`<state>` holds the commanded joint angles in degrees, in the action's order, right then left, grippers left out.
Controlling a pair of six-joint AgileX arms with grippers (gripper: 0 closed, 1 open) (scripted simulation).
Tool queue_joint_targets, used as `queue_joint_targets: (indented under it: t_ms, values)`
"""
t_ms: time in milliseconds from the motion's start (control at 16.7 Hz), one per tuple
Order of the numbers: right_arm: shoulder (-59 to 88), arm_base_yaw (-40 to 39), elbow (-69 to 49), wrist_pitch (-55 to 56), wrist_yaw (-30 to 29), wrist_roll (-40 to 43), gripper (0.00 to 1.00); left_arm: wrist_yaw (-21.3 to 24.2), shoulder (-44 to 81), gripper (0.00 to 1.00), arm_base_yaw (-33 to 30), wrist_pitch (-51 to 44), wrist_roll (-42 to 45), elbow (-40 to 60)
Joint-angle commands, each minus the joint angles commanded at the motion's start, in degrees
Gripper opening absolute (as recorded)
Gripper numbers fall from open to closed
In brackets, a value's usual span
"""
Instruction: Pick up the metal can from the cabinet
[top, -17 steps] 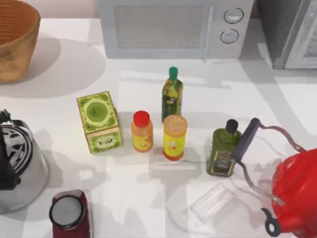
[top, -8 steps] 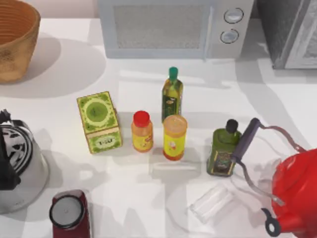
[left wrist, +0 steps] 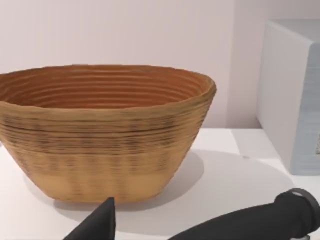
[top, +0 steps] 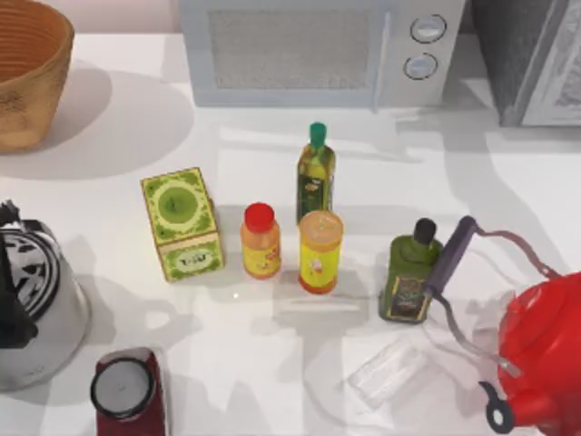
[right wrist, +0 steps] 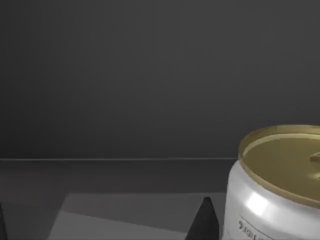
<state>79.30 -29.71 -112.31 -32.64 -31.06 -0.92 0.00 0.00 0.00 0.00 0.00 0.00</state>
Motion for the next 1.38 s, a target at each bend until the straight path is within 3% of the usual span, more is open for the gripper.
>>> queue_joint_targets:
  t_ms: [240,480,1140,1380]
  values:
    - [-2.7,1.0,3.6,1.3,1.1,0.0,0.00,0.0,0.0,1.00,0.0,0.0,0.0,0.0]
    - [-12.1,4.4,16.9,5.1,4.8,0.1,0.00,0.0,0.0,1.00,0.0,0.0,0.0,0.0]
    - [-55.4,20.8,83.4,22.7,21.6,0.4,0.00,0.0,0.0,1.00,0.0,0.0,0.0,0.0]
    - [-70.0,26.2,102.2,28.6,27.3,0.7,0.00,0.0,0.0,1.00,0.0,0.0,0.0,0.0]
